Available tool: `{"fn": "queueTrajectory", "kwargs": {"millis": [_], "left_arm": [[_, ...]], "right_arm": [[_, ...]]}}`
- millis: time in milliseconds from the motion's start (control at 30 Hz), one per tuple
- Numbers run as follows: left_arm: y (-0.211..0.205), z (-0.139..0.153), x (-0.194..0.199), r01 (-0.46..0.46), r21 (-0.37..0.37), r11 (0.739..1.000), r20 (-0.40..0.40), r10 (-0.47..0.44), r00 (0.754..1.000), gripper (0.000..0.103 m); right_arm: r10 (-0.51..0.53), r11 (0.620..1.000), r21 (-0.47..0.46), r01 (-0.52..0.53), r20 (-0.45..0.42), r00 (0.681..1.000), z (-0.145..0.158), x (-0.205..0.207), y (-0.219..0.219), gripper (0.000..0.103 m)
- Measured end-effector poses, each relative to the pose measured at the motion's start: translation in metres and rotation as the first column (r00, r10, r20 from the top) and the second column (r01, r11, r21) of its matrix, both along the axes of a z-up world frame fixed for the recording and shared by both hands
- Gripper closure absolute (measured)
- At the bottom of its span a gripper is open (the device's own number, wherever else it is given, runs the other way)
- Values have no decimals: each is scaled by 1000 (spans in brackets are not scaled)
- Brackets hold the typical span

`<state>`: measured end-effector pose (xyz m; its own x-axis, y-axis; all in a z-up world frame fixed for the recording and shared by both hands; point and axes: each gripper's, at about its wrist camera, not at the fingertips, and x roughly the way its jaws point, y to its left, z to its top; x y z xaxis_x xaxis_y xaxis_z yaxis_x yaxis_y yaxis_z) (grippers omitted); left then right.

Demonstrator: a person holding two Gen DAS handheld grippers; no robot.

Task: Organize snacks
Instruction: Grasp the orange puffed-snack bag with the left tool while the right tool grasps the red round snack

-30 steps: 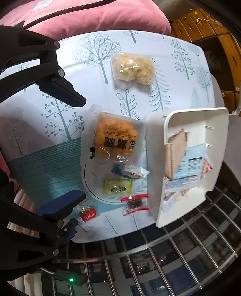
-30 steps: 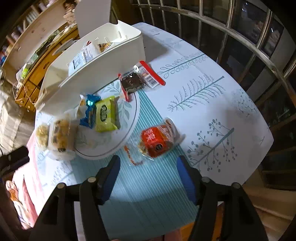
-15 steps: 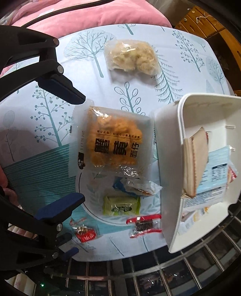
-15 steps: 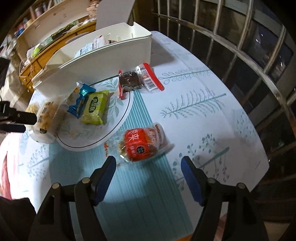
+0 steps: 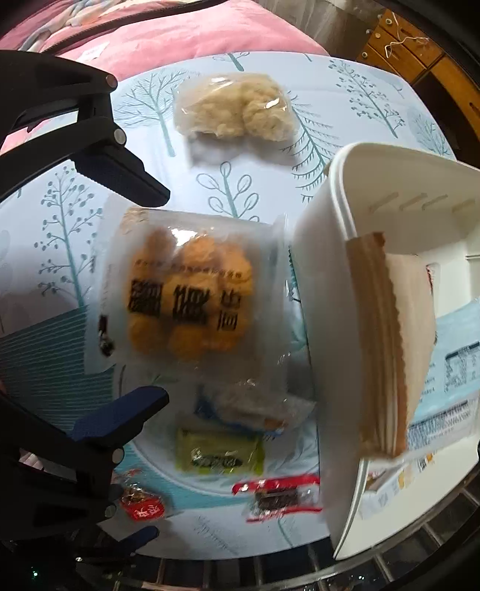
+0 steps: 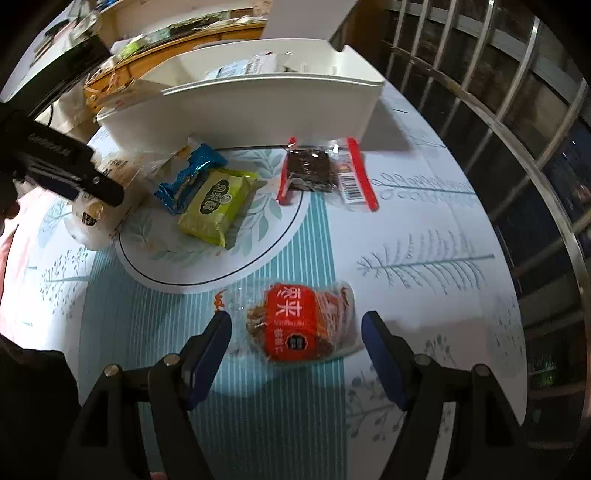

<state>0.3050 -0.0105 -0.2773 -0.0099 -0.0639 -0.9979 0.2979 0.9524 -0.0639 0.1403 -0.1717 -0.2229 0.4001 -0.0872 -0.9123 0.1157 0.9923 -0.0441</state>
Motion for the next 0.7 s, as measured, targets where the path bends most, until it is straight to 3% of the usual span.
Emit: {"fn": "queueTrajectory", "kwargs": {"millis": [267, 500, 700], "left_arm": [[0, -18, 17, -80, -5, 997, -35, 80, 996, 6], [9, -19, 21, -125, -17, 992, -42, 124, 991, 16], [13, -15, 16, -136, -16, 991, -26, 136, 990, 23]], "right_arm": [[52, 997, 55, -50, -24, 998, -7, 12, -14, 30], [100, 991, 99, -95, -43, 994, -14, 21, -11, 30], [114, 991, 81, -109, -57, 992, -18, 20, -9, 30]]}}
